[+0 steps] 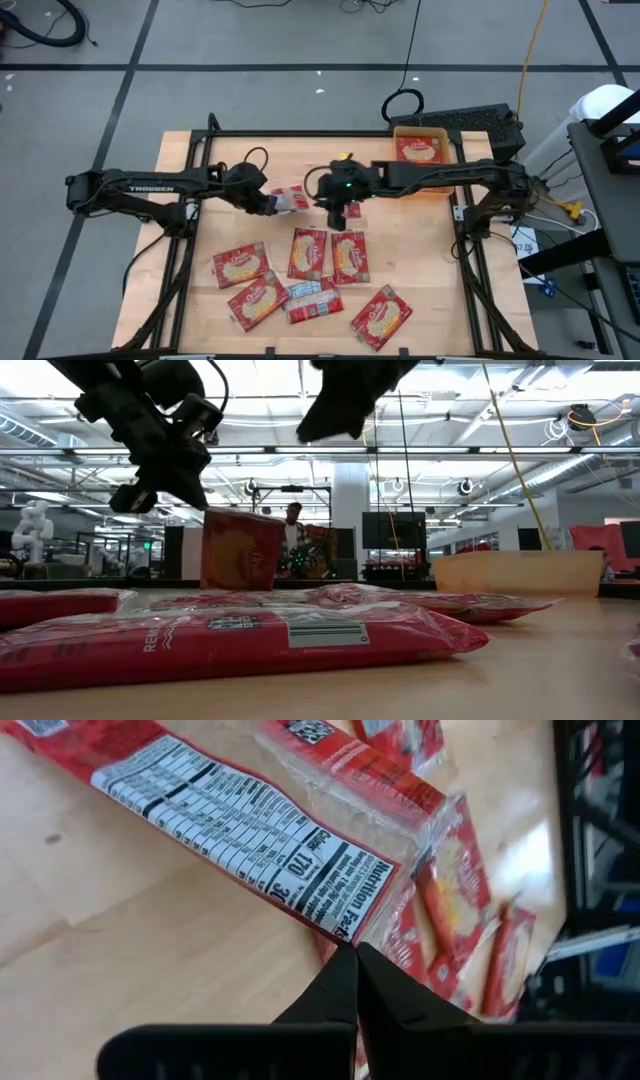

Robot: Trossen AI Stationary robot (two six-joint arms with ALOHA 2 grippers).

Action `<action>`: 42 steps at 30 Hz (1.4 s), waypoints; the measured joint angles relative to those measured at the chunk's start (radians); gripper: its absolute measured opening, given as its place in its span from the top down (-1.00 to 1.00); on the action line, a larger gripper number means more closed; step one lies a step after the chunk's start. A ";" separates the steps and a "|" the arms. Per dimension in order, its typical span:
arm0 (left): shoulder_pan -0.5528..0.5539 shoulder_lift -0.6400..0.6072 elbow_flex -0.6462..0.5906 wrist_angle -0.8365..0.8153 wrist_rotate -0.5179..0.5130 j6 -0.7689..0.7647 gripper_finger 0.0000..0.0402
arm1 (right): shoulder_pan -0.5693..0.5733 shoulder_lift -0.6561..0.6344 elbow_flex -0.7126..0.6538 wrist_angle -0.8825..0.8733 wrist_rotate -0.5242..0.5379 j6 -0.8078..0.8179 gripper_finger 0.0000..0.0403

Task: Sort popcorn bags into baskets
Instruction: Put the red popcorn bag into the orange bin

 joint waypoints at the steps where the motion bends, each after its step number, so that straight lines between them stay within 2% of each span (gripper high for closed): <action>1: 0.005 0.001 0.000 0.001 0.001 -0.007 1.00 | 0.000 0.017 0.000 0.024 0.011 -0.031 0.43; 6: 0.029 0.001 0.000 0.061 0.007 -0.037 1.00 | -0.014 0.107 0.000 0.118 0.047 -0.178 0.08; 9: 0.048 0.001 0.000 0.092 0.005 -0.047 1.00 | -0.019 0.166 0.000 0.181 0.050 -0.251 -0.06; 16: 0.071 0.001 0.000 0.103 0.006 -0.078 1.00 | -0.027 0.256 -0.002 0.218 0.143 -0.364 -0.12; 20: 0.072 0.001 0.000 0.113 0.008 -0.104 1.00 | -0.046 0.287 -0.001 0.241 0.153 -0.408 0.01; 23: 0.072 0.001 0.000 0.137 0.010 -0.122 1.00 | -0.061 0.308 -0.001 0.265 0.149 -0.429 0.18; 27: 0.072 0.001 0.000 0.173 0.011 -0.146 0.99 | -0.078 0.305 -0.002 0.286 0.147 -0.430 0.53; 31: 0.072 0.001 0.000 0.222 0.010 -0.153 0.86 | -0.092 0.277 -0.002 0.269 0.144 -0.428 0.91; 33: 0.072 0.000 0.000 0.270 0.016 -0.153 0.75 | -0.101 0.259 -0.002 0.268 0.117 -0.421 0.94; 38: 0.077 -0.001 0.000 0.377 0.024 -0.147 0.41 | -0.127 0.185 -0.002 0.212 0.062 -0.359 0.87; 42: 0.093 -0.001 0.000 0.451 0.035 -0.098 0.18 | -0.156 0.112 -0.002 0.118 0.003 -0.270 0.94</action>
